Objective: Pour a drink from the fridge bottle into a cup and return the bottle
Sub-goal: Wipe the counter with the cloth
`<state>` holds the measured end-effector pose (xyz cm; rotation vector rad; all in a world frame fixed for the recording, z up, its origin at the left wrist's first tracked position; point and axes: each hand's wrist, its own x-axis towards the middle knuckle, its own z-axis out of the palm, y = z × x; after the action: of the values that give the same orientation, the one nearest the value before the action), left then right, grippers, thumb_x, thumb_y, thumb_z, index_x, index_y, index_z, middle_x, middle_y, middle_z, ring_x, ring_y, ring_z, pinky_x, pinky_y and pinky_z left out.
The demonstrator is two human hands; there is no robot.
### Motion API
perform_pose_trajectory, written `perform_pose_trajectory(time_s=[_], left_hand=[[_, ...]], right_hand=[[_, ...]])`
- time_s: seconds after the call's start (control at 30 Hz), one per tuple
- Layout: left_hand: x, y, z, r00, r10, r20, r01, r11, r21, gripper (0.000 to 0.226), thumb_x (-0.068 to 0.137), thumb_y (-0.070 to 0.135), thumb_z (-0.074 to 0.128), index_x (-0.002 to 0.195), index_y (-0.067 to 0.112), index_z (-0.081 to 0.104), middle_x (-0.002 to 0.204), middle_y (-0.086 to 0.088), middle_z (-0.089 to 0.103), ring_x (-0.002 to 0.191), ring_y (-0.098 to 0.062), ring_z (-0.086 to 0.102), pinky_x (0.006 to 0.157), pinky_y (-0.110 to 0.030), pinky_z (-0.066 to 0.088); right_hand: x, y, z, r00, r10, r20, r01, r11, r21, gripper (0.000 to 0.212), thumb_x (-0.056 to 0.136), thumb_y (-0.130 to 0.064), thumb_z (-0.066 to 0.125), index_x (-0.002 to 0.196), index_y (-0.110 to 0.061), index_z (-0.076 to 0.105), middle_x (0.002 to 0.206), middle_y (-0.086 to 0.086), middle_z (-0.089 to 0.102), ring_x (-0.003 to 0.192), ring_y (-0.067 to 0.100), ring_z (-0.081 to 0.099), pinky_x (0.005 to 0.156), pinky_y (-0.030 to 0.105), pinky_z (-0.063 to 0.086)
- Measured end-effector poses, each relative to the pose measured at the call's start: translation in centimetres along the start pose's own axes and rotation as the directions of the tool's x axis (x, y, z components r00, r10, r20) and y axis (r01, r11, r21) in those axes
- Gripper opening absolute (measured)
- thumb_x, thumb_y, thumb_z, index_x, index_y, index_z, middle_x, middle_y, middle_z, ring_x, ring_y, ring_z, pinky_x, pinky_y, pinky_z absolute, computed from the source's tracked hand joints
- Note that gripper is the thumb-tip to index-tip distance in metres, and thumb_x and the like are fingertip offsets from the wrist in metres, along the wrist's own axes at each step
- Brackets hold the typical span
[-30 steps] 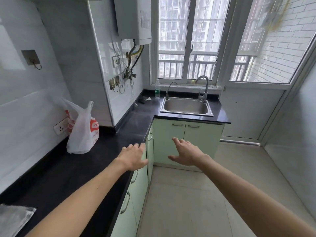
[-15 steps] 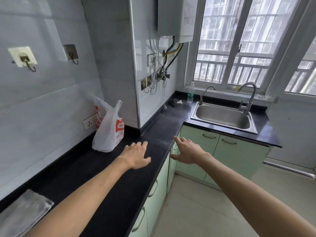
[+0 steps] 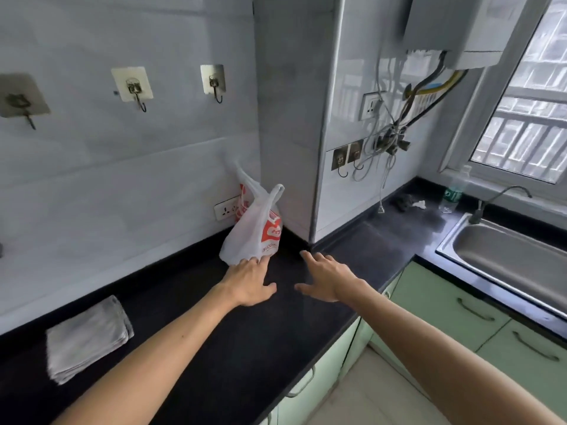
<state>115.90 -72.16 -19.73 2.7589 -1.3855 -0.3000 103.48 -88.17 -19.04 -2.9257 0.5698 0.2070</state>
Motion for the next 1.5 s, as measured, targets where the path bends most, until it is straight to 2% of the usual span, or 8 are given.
perform_pose_trajectory(time_s=[0.13,0.33,0.7,0.9,1.1,1.17,1.3,1.5], left_hand=[[0.4,-0.8,0.8,0.993,-0.118,0.024,0.119,0.993,-0.027,0.062,0.095,0.050,0.051,0.143,0.015,0.033,0.139,-0.011,0.051,0.125,-0.030,0.052,0.097,-0.046,0.047],[-2.3,-3.2,3.6,0.953,-0.303,0.031,0.304,0.947,-0.100,0.068,0.095,0.050,0.049,0.149,0.012,0.030,0.141,-0.012,0.050,0.127,-0.031,0.051,0.102,-0.049,0.046],[-13.7,-12.2,10.8,0.754,-0.638,0.155,0.657,0.740,-0.148,0.066,0.096,0.049,0.047,0.147,0.011,0.031,0.136,-0.011,0.053,0.121,-0.031,0.053,0.097,-0.047,0.047],[-16.9,-16.2,13.6,0.672,-0.711,0.207,0.740,0.652,-0.166,0.069,0.096,0.050,0.047,0.149,0.011,0.028,0.139,-0.010,0.051,0.124,-0.031,0.051,0.098,-0.046,0.045],[-17.6,-18.7,16.4,0.633,-0.744,0.216,0.774,0.605,-0.184,0.068,0.097,0.049,0.046,0.150,0.011,0.028,0.143,-0.012,0.045,0.127,-0.030,0.048,0.099,-0.043,0.046],[-17.8,-19.0,18.2,0.618,-0.761,0.197,0.785,0.584,-0.205,0.072,0.097,0.048,0.046,0.153,0.012,0.021,0.153,-0.016,0.032,0.138,-0.032,0.037,0.106,-0.044,0.042],[-18.3,-18.8,22.7,0.574,-0.800,0.176,0.815,0.535,-0.224,0.080,0.098,0.048,0.044,0.159,0.014,0.004,0.165,-0.021,-0.002,0.154,-0.035,-0.001,0.124,-0.048,0.018],[-18.7,-18.4,26.1,0.544,-0.838,0.040,0.824,0.525,-0.215,0.077,0.093,0.049,0.029,0.159,0.016,0.011,0.167,-0.016,0.001,0.155,-0.031,0.001,0.124,-0.046,0.012]], right_hand=[[3.3,-0.7,0.6,0.994,-0.101,0.049,0.100,0.995,0.017,0.088,0.091,-0.059,0.053,0.157,-0.022,0.008,0.143,0.009,0.043,0.130,0.032,0.043,0.094,0.045,0.047],[7.0,-4.4,3.4,0.953,-0.273,0.133,0.270,0.962,0.046,0.087,0.090,-0.059,0.054,0.155,-0.023,0.008,0.143,0.009,0.044,0.128,0.031,0.045,0.097,0.046,0.047],[9.7,-15.3,10.8,0.792,-0.502,0.348,0.509,0.857,0.077,0.086,0.092,-0.058,0.053,0.156,-0.023,0.008,0.153,0.006,0.036,0.140,0.032,0.034,0.107,0.047,0.040],[11.0,-19.3,13.2,0.735,-0.532,0.420,0.561,0.826,0.065,0.085,0.092,-0.057,0.053,0.156,-0.023,0.009,0.152,0.007,0.036,0.140,0.032,0.034,0.108,0.049,0.039],[12.7,-22.7,15.2,0.700,-0.553,0.452,0.603,0.797,0.040,0.083,0.092,-0.057,0.053,0.155,-0.022,0.011,0.148,0.007,0.039,0.135,0.032,0.038,0.103,0.048,0.043],[12.4,-23.8,16.1,0.672,-0.592,0.445,0.661,0.751,0.001,0.081,0.093,-0.057,0.051,0.154,-0.021,0.012,0.145,0.008,0.041,0.132,0.032,0.041,0.100,0.048,0.045],[10.4,-25.4,19.0,0.594,-0.677,0.435,0.755,0.656,-0.010,0.080,0.094,-0.057,0.047,0.155,-0.020,0.010,0.144,0.008,0.042,0.130,0.031,0.043,0.099,0.048,0.046],[12.0,-28.8,22.5,0.589,-0.754,0.291,0.772,0.631,0.075,0.067,0.097,-0.048,0.047,0.151,-0.014,0.027,0.140,0.008,0.044,0.127,0.030,0.044,0.098,0.046,0.045]])
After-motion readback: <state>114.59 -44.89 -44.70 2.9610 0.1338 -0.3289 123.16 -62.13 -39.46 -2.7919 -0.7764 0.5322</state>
